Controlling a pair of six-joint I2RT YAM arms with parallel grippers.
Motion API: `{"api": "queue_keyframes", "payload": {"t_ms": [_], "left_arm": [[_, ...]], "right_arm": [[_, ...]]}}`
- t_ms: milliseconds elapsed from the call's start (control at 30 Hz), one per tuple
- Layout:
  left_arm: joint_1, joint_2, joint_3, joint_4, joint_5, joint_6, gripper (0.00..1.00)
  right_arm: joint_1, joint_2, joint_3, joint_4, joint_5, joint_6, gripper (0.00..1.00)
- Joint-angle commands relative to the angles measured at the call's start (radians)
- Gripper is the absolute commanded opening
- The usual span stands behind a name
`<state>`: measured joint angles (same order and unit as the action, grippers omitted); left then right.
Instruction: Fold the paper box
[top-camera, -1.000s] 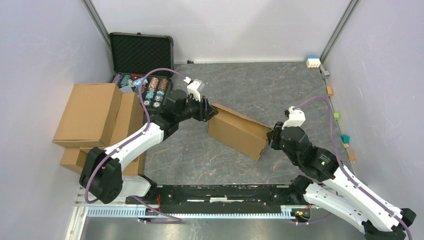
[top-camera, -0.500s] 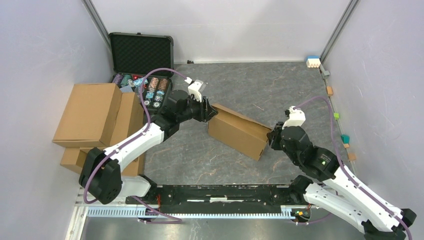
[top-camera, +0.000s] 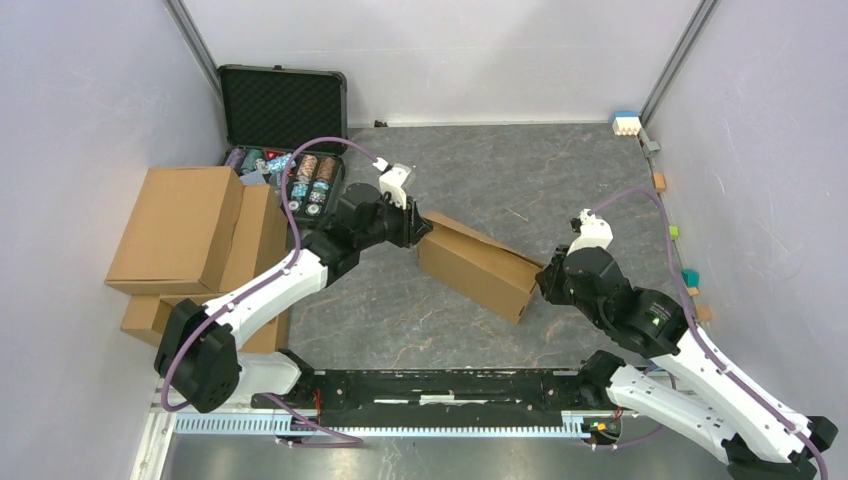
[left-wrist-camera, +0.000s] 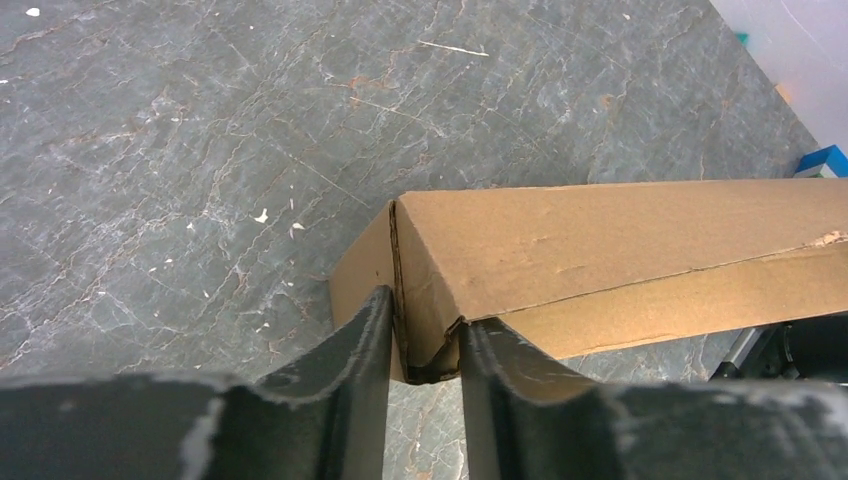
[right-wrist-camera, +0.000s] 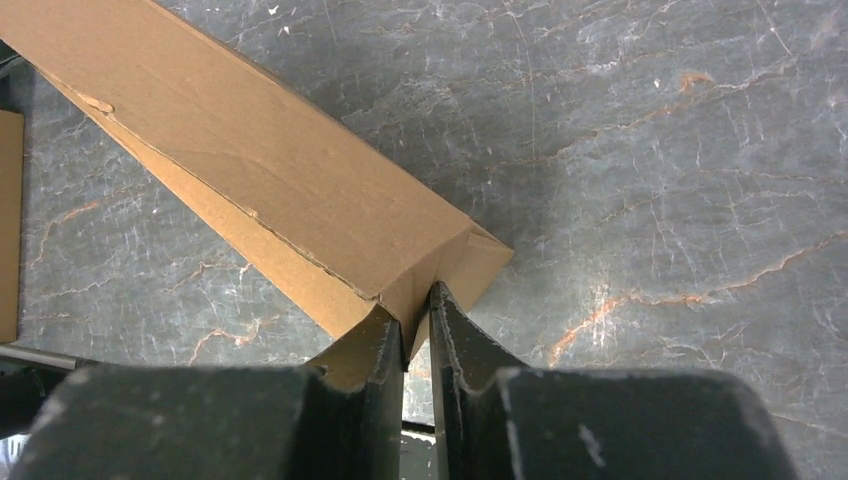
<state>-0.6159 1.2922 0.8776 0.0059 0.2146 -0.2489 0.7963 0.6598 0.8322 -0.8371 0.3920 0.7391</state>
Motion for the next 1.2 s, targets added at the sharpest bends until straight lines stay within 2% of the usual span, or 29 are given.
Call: {"api": "queue_keyframes", "payload": {"t_ms": [0,67,333,600,767,833,933,1167], "left_arm": [[-0.029,0.004,0.001,-0.050,-0.023,0.086,0.29],[-0.045,0.005,0.008,-0.060,-0.045,0.112,0.25],[-0.096,0.002,0.021,-0.097,-0.129,0.182,0.26],[-0.128,-0.006,0.014,-0.099,-0.173,0.223,0.26],[-0.144,-0.011,0.005,-0.097,-0.202,0.244,0.25],[-0.149,-0.013,0.003,-0.096,-0.209,0.246,0.25],[-0.151,-0.011,0.003,-0.096,-0.210,0.245,0.26],[-0.154,0.003,0.010,-0.098,-0.211,0.241,0.25]], "right_arm": [[0.004,0.010,0.070,-0.003,-0.057,0.077,0.15],[0.003,0.014,0.090,-0.021,-0.051,0.102,0.13],[0.003,0.010,0.155,-0.023,-0.047,0.229,0.00],[0.003,-0.012,0.157,-0.050,-0.042,0.384,0.00],[0.003,-0.093,0.051,-0.029,-0.045,0.519,0.00],[0.002,-0.122,0.021,-0.002,-0.031,0.528,0.00],[0.003,-0.098,0.041,-0.050,-0.013,0.507,0.00],[0.003,0.026,0.179,-0.164,0.001,0.359,0.00]]}}
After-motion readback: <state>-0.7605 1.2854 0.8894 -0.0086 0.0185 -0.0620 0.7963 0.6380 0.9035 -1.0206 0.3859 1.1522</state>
